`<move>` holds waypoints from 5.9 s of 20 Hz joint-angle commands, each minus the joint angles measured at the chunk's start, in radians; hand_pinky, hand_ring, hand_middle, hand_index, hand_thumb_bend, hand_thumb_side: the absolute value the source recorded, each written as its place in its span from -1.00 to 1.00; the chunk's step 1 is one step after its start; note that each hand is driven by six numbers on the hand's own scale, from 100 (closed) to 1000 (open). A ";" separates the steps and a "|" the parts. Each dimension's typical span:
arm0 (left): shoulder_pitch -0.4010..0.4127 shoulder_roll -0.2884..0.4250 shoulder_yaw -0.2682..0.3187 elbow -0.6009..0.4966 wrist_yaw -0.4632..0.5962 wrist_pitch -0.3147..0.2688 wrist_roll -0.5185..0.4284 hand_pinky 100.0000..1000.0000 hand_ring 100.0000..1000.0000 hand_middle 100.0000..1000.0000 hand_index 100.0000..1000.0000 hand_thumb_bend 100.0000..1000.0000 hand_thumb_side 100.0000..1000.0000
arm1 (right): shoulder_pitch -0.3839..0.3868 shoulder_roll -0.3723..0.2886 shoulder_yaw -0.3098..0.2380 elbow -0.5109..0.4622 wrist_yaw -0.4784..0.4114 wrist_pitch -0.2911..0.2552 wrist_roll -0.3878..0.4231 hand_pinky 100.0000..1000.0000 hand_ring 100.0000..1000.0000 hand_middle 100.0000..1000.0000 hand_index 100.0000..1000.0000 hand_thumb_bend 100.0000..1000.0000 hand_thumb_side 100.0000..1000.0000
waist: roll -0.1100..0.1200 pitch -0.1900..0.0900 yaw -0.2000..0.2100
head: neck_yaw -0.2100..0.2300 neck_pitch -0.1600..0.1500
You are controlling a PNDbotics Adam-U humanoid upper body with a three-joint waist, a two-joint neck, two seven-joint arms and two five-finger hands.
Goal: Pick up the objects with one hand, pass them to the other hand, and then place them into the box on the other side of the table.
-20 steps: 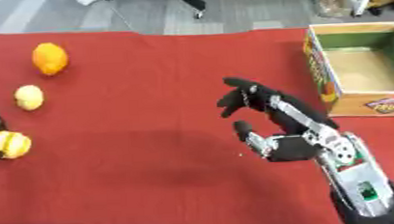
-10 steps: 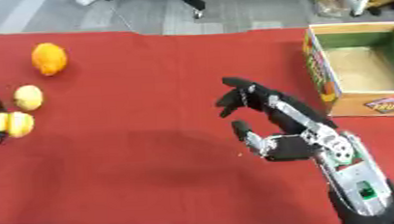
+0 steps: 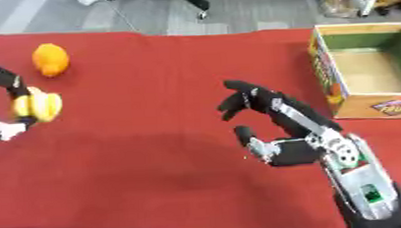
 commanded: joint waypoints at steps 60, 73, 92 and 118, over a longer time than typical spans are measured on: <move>-0.428 -0.301 -0.442 0.088 0.234 0.348 -0.140 0.45 -0.02 -0.19 -0.09 -0.60 -0.80 | -0.045 -0.002 0.040 -0.022 0.011 -0.084 0.116 0.60 0.31 0.12 0.87 -1.00 -0.36 | -0.009 -0.014 -0.043 | 0.009 0.005; -0.446 -0.340 -0.452 0.081 0.250 0.369 -0.150 0.45 -0.03 -0.20 -0.10 -0.60 -0.79 | -0.044 0.001 0.041 -0.013 0.034 -0.079 0.077 0.60 0.26 0.00 0.76 -1.00 -0.32 | -0.009 -0.014 -0.049 | 0.015 0.005; -0.455 -0.351 -0.462 0.102 0.239 0.389 -0.134 0.48 0.00 -0.18 -0.07 -0.73 -0.76 | -0.043 0.003 0.048 -0.011 0.078 -0.082 -0.042 0.55 0.18 -0.11 0.17 -1.00 -0.28 | -0.011 -0.009 -0.053 | 0.025 0.005; -0.451 -0.359 -0.460 0.173 0.198 0.367 -0.150 0.48 0.00 -0.18 -0.06 -0.80 -0.75 | -0.043 -0.002 0.038 -0.023 0.081 -0.121 0.015 0.59 0.28 0.01 0.70 -1.00 -0.38 | -0.012 -0.006 -0.051 | 0.037 0.005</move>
